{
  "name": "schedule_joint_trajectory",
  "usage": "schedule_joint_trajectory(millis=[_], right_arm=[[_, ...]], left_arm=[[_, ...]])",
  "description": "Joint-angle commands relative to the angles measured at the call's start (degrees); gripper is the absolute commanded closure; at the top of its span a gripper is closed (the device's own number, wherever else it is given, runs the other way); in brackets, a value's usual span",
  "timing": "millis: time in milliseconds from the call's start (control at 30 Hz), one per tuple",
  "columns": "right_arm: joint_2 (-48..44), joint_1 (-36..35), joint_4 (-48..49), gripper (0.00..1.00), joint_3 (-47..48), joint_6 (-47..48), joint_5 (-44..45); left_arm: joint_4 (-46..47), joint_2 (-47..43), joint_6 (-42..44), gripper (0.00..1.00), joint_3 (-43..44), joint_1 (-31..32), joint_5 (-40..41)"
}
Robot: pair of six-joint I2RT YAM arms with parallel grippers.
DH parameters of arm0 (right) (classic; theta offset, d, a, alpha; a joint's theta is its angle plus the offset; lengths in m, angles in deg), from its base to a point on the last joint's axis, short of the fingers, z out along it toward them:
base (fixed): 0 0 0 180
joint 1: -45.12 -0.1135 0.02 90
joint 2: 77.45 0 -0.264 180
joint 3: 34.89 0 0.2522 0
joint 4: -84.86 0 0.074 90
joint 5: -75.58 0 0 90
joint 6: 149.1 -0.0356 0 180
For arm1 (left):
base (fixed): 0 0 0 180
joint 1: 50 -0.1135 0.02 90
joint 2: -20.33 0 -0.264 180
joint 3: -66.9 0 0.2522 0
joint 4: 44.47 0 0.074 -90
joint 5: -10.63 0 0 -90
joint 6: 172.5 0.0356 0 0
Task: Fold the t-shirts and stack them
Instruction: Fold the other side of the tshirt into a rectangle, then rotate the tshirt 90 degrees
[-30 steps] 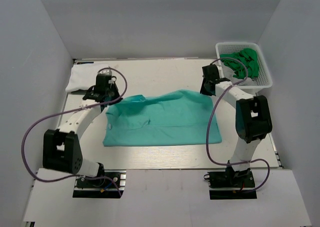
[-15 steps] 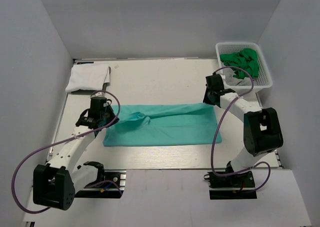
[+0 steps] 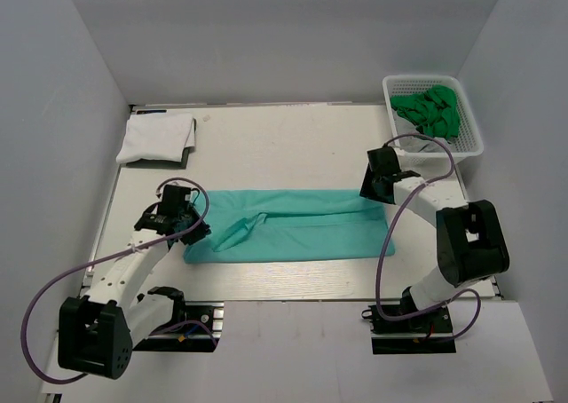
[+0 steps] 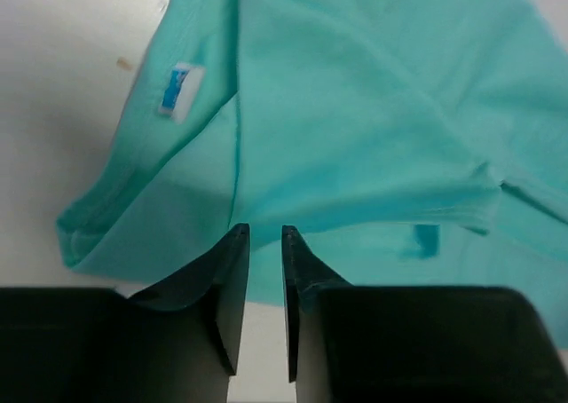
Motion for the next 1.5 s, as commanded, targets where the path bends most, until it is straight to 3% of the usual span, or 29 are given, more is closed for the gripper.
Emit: schedule_joint_trajectory(millis=[0,33,67,100,133,200,300,367,500,667,900,1033,1233,1467], right_arm=[[-4.5,0.1,-1.6,0.42,-2.0,-2.2,3.1],[-6.2,0.2,-4.4,0.24,-2.9,-2.7,3.8],[-7.8,0.3,-5.2,0.13,-3.0,-3.1,5.2],[-8.8,0.3,-6.0,0.10,-3.4,-2.7,6.6],[-9.9,0.1,-8.6,0.10,-3.9,-3.2,8.2],[-13.6,0.3,-9.1,0.10,-4.4,-3.3,8.3],[-16.4,0.3,-7.5,0.10,-4.0,-2.0,4.4],[-16.6,-0.4,-4.1,0.10,-3.3,-0.4,-3.7],[-12.6,-1.5,0.5,0.10,-1.1,3.8,-15.8],[-5.1,-2.0,1.4,0.10,4.5,4.6,-16.3],[8.0,-2.0,0.3,0.10,12.2,6.9,-17.8],[9.2,-2.1,1.5,0.10,8.8,6.1,-18.6],[2.4,-2.2,-4.2,0.10,0.0,3.3,-17.7],[-13.9,-2.5,-9.8,0.10,-10.6,-3.6,-15.9]], left_arm=[[-8.8,0.2,-1.8,0.67,2.3,0.0,-3.5],[-10.5,-0.6,-1.8,0.48,2.9,0.0,-5.2],[-12.1,-1.5,-1.8,0.38,2.9,0.0,-6.5],[-14.7,-2.7,-1.8,0.32,2.9,0.0,-8.7],[-16.0,-4.0,-1.8,0.17,2.9,0.0,-8.7],[-16.5,-7.8,-1.8,0.00,3.5,0.0,-10.3],[-13.2,-8.5,-1.8,0.00,5.0,0.0,-11.5],[-7.5,-6.5,-1.2,0.00,5.8,0.0,-12.5],[0.8,3.5,0.3,0.00,10.1,0.0,-14.6],[10.4,18.1,1.4,0.00,13.7,0.0,-18.3],[7.1,27.9,1.9,0.00,16.5,0.0,-12.5],[6.4,30.9,1.9,0.00,15.9,0.0,-11.2],[5.6,33.0,1.4,0.00,15.3,-0.6,-9.9],[3.8,36.4,1.4,0.00,18.0,-0.6,-7.3]])
